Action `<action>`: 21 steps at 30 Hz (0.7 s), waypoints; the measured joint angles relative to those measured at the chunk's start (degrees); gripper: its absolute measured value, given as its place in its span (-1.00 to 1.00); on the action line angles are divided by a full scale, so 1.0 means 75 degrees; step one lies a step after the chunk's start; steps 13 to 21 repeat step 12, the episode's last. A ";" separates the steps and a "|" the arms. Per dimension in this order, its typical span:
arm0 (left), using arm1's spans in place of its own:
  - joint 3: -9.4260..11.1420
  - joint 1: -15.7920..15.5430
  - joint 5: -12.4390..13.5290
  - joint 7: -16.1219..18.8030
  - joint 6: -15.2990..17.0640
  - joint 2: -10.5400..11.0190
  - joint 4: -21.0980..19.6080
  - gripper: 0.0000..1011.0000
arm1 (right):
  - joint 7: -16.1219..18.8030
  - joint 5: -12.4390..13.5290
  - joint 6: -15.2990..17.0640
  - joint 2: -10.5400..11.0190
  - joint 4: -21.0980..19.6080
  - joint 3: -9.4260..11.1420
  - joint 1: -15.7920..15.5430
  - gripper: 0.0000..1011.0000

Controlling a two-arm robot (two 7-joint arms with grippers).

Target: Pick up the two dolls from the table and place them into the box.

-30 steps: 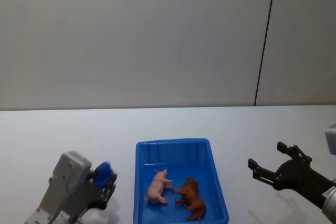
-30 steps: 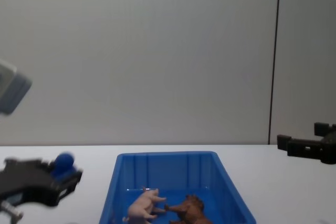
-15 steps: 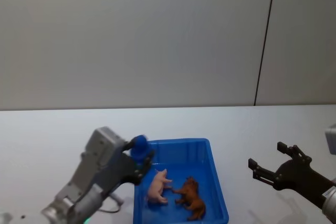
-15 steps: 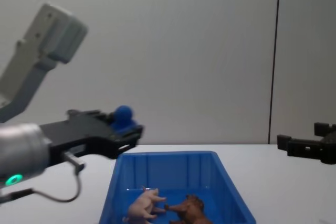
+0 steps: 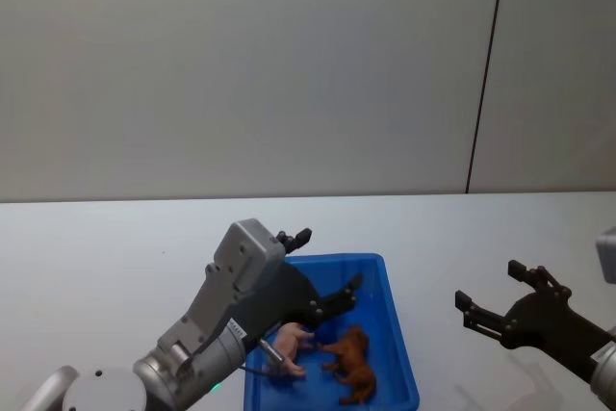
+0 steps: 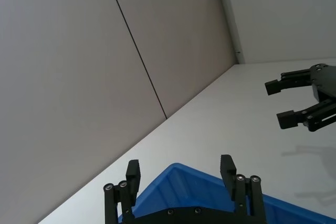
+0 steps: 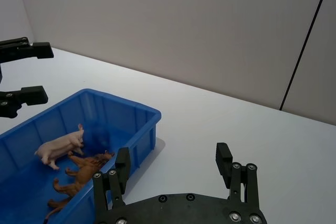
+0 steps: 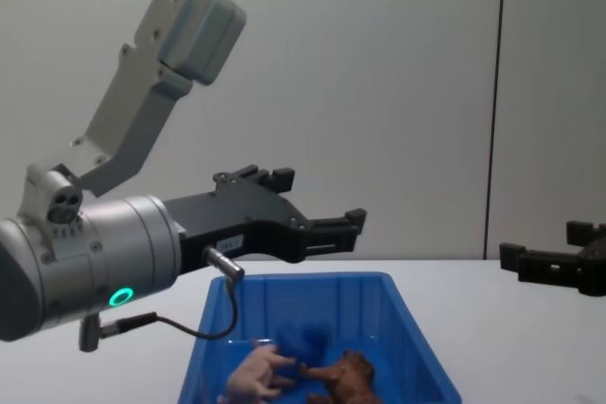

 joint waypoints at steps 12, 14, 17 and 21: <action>0.0005 -0.0045 -0.0171 -0.0241 -0.0261 -0.0039 0.0040 0.98 | 0.0000 0.0000 0.0000 0.0000 0.0000 0.0000 0.0000 0.98; 0.0005 -0.0045 -0.0171 -0.0241 -0.0261 -0.0039 0.0040 0.98 | 0.0000 0.0000 0.0000 0.0000 0.0000 0.0000 0.0000 0.98; 0.0005 -0.0045 -0.0171 -0.0241 -0.0261 -0.0039 0.0040 0.98 | 0.0000 0.0000 0.0000 0.0000 0.0000 0.0000 0.0000 0.98; 0.0005 -0.0045 -0.0171 -0.0241 -0.0261 -0.0039 0.0040 0.98 | 0.0000 0.0000 0.0000 0.0000 0.0000 0.0000 0.0000 0.98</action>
